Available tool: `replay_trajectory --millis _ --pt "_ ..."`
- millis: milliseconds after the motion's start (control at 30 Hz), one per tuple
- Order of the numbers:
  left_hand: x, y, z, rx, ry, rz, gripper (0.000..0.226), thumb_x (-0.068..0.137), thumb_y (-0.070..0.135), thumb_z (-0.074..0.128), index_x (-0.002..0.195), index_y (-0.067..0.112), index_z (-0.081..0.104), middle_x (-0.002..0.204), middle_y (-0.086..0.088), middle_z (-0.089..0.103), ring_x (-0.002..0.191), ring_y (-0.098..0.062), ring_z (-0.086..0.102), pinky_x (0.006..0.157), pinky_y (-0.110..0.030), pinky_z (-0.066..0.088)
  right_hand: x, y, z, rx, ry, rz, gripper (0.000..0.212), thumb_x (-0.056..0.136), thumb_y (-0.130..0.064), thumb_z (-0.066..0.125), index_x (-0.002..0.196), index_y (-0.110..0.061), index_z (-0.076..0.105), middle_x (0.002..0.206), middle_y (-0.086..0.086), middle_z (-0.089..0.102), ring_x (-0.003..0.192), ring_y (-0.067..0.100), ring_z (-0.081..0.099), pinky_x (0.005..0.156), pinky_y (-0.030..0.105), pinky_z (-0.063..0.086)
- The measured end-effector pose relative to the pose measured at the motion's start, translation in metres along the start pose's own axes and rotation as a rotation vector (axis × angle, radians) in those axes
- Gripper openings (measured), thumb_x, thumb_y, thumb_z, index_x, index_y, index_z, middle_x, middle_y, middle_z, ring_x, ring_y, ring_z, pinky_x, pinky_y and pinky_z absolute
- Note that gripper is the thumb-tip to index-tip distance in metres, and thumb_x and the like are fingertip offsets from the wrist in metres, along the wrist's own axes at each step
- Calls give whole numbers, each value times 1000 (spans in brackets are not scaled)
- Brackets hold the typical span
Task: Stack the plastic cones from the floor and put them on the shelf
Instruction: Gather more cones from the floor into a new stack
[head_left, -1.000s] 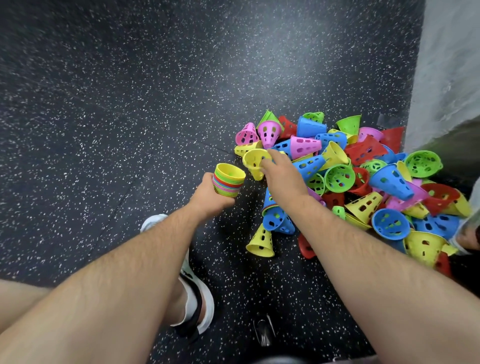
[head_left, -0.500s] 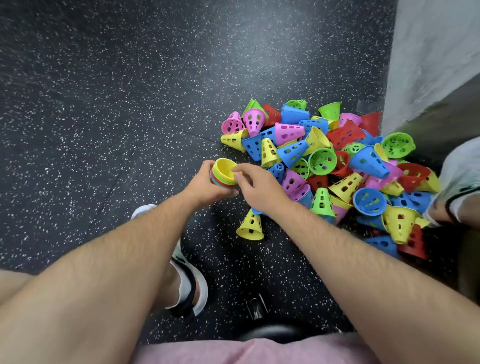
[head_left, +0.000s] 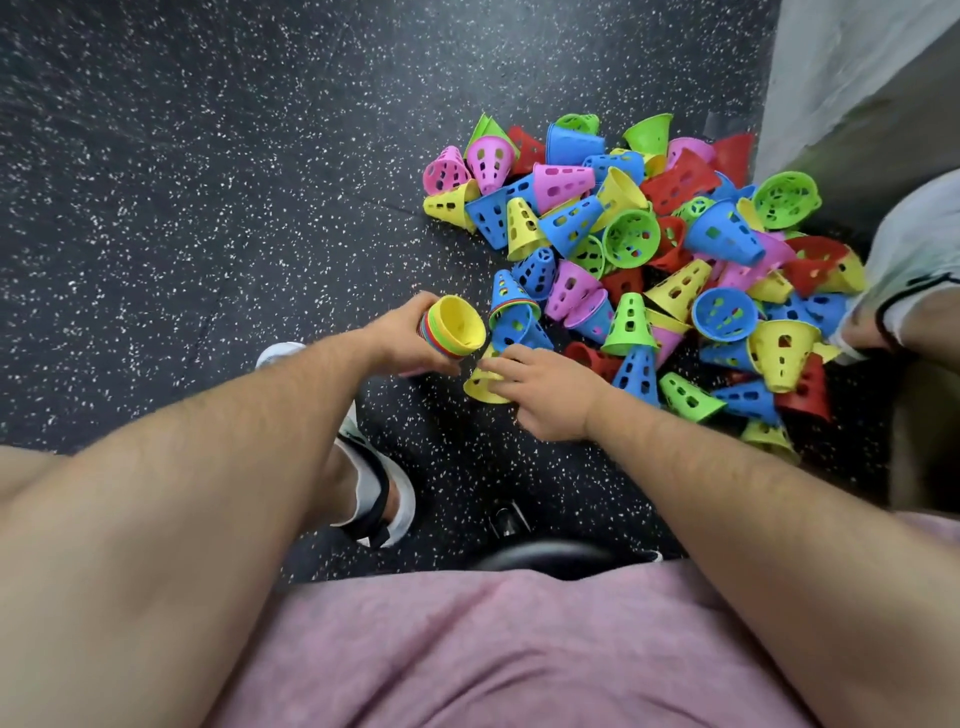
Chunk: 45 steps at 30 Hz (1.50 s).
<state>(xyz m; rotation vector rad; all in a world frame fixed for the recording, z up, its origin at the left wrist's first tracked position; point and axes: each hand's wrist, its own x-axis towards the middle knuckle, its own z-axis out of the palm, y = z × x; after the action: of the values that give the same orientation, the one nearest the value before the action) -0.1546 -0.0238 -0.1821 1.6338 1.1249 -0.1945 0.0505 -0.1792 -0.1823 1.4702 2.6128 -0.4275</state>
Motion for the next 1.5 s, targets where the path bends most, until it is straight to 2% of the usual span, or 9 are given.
replay_trajectory --millis 200,333,533,767,867,967,1100,1367,1500 --pt "-7 -3 -1 -4 -7 -24 88 49 23 93 122 28 44 67 3 56 56 -15 51 56 -31 44 2 -1 -2 18 134 127 65 67 4 71 131 1 57 134 16 56 115 34 57 97 44 51" --pt "-10 -9 -9 1 44 -40 81 60 9 91 122 27 42 69 2 57 58 -15 51 56 -29 43 0 6 -10 43 410 189 32 89 -19 62 114 1 64 112 18 62 96 38 62 86 46 54" --pt "-8 -3 -13 11 70 -22 83 62 13 92 127 31 43 97 -2 65 78 -19 63 60 -32 52 13 14 -35 308 599 505 38 99 -33 43 105 -2 66 124 18 58 105 32 54 90 43 51" --pt "-4 13 0 -10 45 16 82 58 18 92 124 31 45 94 2 65 75 -14 61 60 -27 48 24 -1 -33 457 460 374 37 100 -28 52 131 -8 56 127 9 58 118 25 53 105 38 42" --pt "-2 8 1 17 40 -1 78 63 13 93 121 29 45 88 3 64 68 -11 58 57 -26 46 7 -2 -26 281 405 208 27 88 -21 49 111 -8 56 114 11 55 100 30 52 90 45 46" --pt "-2 2 -1 39 35 -8 76 64 12 93 121 28 44 91 3 64 74 -12 60 58 -28 46 -16 1 -1 20 74 -75 34 73 -26 55 106 -17 60 129 12 53 107 32 52 81 40 48" --pt "-2 3 0 36 22 -7 79 67 12 92 124 31 41 99 3 63 82 -11 61 59 -27 48 -20 10 13 12 -127 -21 35 72 -15 66 107 -14 67 152 9 42 123 30 49 90 42 50" --pt "1 -2 -2 -53 60 -22 87 63 16 94 130 29 40 99 3 62 81 -12 59 58 -27 44 -3 20 -11 311 367 581 30 103 -31 47 111 -5 59 147 16 40 129 33 43 102 48 46" --pt "1 -2 -3 -92 103 -34 95 43 34 90 125 30 42 98 1 64 76 -17 58 57 -30 44 21 21 -37 429 515 635 29 104 -25 45 120 -4 58 141 15 46 127 35 44 107 46 40"
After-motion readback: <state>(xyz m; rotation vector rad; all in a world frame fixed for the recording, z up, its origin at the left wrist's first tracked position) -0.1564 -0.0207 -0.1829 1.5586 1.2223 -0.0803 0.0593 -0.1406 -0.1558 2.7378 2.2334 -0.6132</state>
